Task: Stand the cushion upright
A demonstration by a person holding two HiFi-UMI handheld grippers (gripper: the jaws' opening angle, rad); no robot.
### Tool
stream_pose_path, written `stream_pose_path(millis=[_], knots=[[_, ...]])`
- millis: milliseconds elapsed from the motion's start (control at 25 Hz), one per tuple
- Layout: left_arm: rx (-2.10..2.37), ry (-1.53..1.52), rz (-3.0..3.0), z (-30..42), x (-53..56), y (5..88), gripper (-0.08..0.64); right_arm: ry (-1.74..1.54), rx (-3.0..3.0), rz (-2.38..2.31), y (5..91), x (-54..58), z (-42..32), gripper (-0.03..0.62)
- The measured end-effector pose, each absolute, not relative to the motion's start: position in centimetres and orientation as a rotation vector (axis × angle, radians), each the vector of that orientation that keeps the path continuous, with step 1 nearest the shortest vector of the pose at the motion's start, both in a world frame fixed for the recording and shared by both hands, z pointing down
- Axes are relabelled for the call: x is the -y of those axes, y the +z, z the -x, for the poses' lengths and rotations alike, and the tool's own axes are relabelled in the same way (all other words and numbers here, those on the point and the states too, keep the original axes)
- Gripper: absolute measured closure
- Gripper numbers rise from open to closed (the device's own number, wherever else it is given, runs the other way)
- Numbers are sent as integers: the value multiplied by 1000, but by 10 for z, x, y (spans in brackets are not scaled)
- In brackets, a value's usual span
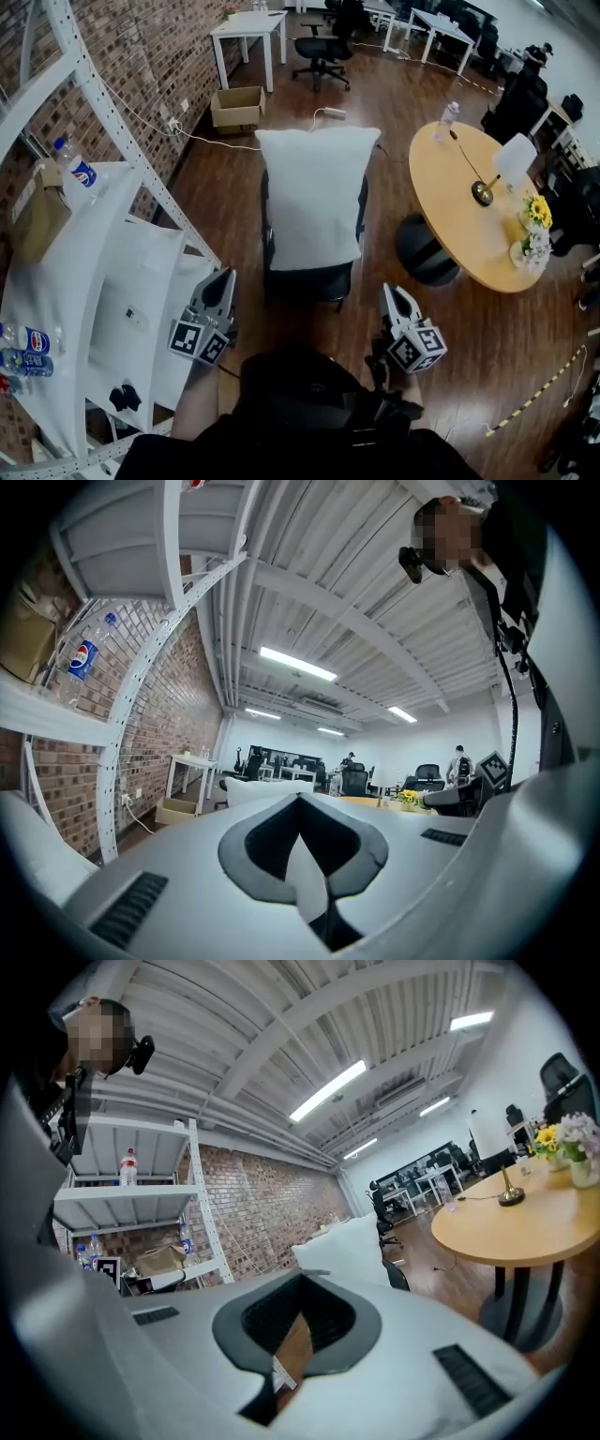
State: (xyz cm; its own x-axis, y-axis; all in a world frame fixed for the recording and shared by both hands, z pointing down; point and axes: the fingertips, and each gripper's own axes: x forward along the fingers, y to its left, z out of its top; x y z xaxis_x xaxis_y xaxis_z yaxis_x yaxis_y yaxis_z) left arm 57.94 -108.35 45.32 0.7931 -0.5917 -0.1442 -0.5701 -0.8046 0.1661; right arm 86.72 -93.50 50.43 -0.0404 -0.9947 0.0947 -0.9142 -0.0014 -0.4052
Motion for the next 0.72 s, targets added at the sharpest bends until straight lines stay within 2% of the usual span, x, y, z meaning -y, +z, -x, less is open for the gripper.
stream_pose_path(millis=[720], knots=[[956,-290,-2904,-585,1057,443,557,-328,-2159,2036,472,924,-871,592]])
